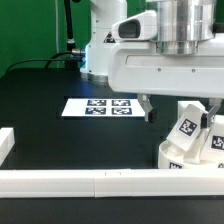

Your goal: Assemble stool

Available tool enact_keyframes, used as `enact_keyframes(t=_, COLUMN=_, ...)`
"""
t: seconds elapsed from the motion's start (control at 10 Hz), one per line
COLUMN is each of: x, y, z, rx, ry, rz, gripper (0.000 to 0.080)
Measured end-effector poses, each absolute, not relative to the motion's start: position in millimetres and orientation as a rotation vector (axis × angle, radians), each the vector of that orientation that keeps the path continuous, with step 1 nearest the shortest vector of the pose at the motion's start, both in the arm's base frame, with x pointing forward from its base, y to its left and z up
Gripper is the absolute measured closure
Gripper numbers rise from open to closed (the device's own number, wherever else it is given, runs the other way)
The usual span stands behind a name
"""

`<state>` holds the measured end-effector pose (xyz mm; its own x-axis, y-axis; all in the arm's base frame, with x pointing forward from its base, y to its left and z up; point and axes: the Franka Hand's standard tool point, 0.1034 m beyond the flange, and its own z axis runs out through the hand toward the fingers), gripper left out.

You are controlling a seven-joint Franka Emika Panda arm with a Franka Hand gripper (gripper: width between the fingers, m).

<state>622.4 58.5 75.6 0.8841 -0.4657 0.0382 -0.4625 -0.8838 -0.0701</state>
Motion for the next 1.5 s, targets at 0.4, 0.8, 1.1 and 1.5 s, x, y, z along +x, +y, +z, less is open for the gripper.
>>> enact_keyframes(t=0.4, x=622, y=58, z=73.2, rx=-2.991, ry=0.746, rz=-0.081, gripper=0.0151)
enact_keyframes(t=0.8, x=616, y=60, z=57.7, rx=-2.996, ry=0.770, rz=-0.054, gripper=0.0151)
enact_keyframes(t=1.1, x=616, y=59, z=57.8, rx=-3.002, ry=0.747, rz=-0.056, gripper=0.0151)
enact_keyframes(t=1.5, x=623, y=55, z=78.6, rx=-3.022, ry=0.594, rz=-0.098, gripper=0.0151)
